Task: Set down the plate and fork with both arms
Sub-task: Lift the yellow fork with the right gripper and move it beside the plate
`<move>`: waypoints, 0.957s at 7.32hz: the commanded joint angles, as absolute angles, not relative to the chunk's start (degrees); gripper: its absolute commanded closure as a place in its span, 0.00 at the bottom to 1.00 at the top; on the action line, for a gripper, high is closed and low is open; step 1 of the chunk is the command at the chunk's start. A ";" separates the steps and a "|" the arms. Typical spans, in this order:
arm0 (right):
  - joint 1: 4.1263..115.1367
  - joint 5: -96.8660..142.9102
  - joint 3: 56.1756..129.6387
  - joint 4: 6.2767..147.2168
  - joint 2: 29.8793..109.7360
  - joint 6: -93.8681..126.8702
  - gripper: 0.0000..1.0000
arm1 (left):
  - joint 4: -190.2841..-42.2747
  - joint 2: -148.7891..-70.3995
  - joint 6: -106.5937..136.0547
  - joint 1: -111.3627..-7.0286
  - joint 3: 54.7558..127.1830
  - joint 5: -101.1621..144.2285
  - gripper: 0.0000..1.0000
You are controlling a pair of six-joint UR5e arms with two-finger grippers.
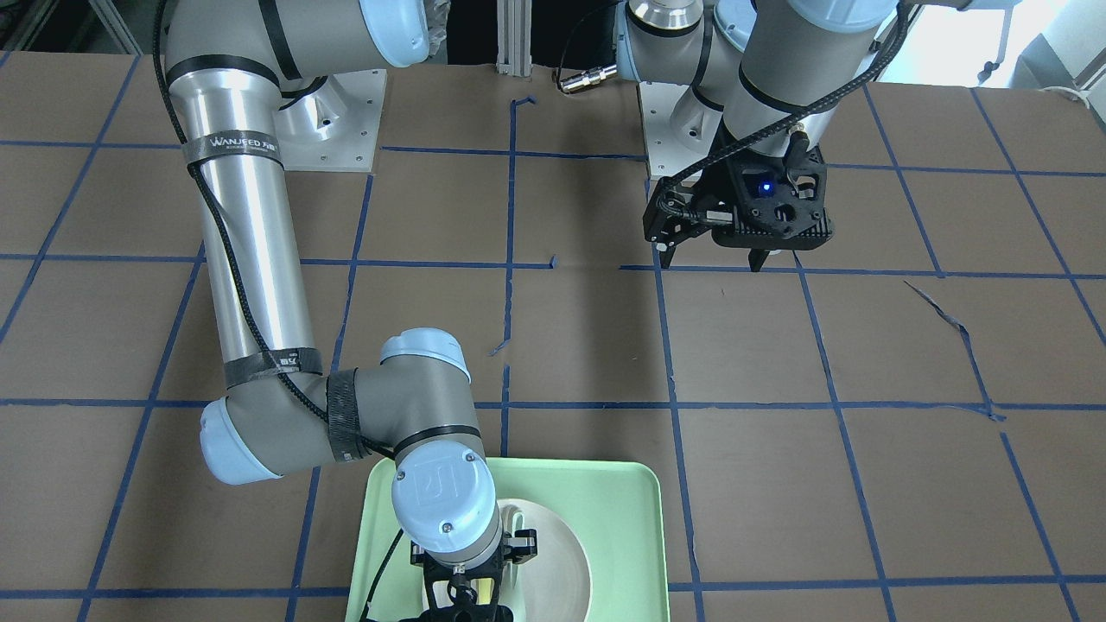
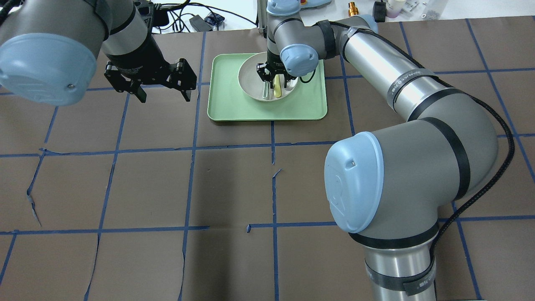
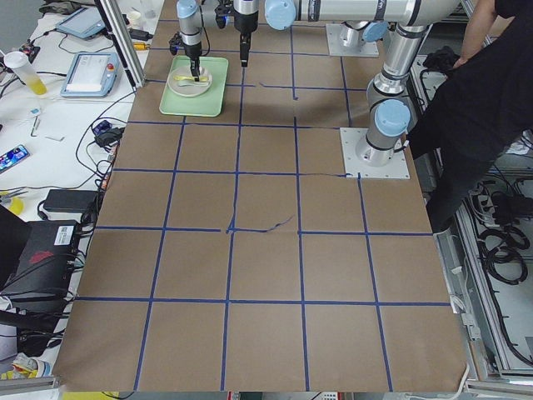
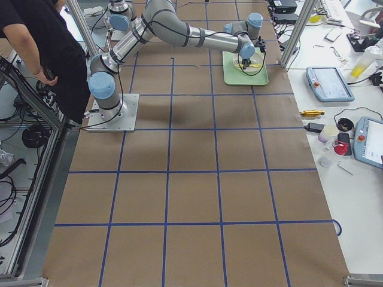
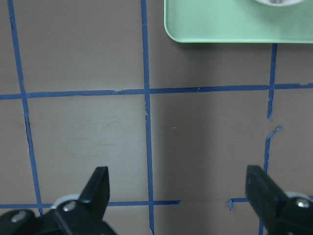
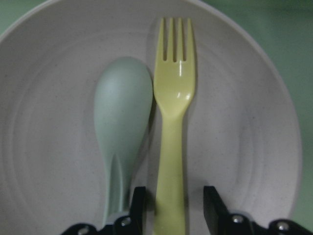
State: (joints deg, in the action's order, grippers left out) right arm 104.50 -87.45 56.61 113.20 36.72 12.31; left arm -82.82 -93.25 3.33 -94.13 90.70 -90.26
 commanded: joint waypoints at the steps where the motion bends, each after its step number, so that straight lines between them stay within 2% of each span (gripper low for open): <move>1: 104.50 -87.45 56.69 113.20 36.74 12.30 0.68 | -82.79 -93.25 3.43 -94.13 90.70 -90.26 0.00; 3: 104.50 -87.54 56.78 113.20 36.83 12.22 0.94 | -82.79 -93.34 3.34 -94.13 90.70 -90.26 0.00; 5: 104.50 -87.80 56.78 113.12 37.35 12.30 0.98 | -82.79 -93.25 3.34 -94.13 90.70 -90.26 0.00; 7: 104.41 -87.98 57.91 112.50 42.33 12.57 0.98 | -82.79 -93.25 3.34 -94.13 90.62 -90.26 0.00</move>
State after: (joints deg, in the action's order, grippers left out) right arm 104.48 -87.83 57.07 112.82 39.19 12.37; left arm -82.79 -93.26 3.34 -94.13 90.69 -90.26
